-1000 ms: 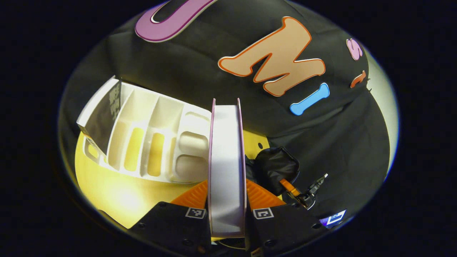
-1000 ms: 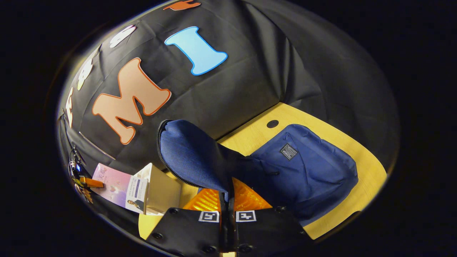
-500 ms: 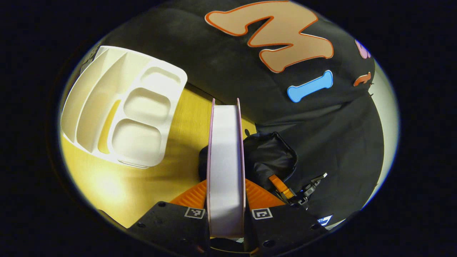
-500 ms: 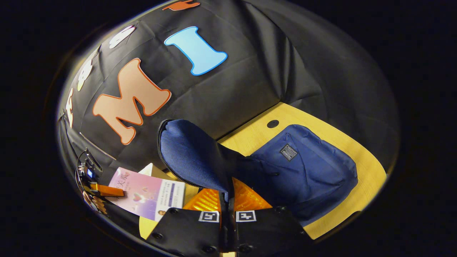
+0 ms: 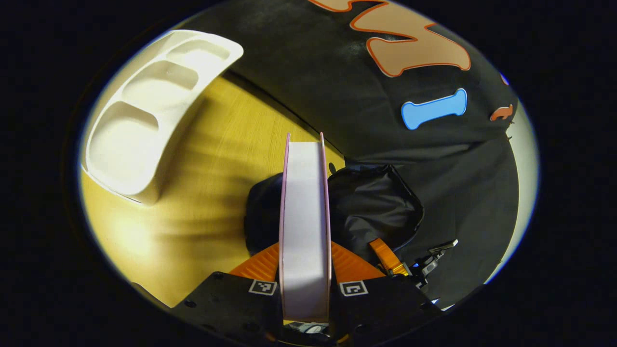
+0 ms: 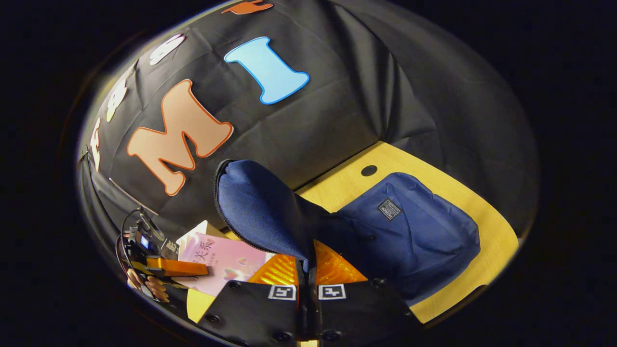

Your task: Open the schoolbag, grab two books from the bookshelf and put them into the schoolbag.

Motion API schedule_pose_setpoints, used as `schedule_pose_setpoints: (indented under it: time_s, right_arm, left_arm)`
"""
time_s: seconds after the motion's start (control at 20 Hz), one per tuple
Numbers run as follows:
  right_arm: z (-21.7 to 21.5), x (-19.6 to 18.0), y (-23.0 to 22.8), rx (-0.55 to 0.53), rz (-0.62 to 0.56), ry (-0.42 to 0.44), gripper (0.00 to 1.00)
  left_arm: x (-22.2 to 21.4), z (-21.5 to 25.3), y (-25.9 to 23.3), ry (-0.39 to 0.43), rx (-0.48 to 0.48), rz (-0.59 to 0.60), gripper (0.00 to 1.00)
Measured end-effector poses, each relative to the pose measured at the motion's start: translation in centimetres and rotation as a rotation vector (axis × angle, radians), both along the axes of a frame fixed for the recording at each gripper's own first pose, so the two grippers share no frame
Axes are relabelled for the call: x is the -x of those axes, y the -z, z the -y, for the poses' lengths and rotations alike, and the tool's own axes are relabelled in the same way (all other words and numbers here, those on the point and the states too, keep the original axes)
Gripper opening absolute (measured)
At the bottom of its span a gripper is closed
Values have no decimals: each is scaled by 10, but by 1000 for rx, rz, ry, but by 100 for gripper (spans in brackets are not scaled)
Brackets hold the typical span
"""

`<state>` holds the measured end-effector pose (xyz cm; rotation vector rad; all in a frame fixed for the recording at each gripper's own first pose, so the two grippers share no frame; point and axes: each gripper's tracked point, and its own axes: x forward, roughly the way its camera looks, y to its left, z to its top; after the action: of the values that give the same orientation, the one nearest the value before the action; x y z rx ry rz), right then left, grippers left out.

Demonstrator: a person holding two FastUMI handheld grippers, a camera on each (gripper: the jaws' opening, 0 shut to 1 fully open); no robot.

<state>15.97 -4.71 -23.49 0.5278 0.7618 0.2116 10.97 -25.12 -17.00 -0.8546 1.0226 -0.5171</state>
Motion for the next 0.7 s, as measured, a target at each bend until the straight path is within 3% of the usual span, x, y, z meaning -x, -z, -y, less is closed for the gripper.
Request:
schedule_pose_setpoints:
  time_s: [0.35, 0.7]
  right_arm:
    - [1, -2, -12, -10, 29, -12, 3]
    - [7, -1, -19, -30, 52, -24, 3]
  left_arm:
    - [2, 44, 35, -2, 52, -31, 33]
    - [-6, 86, 53, -55, 148, -71, 33]
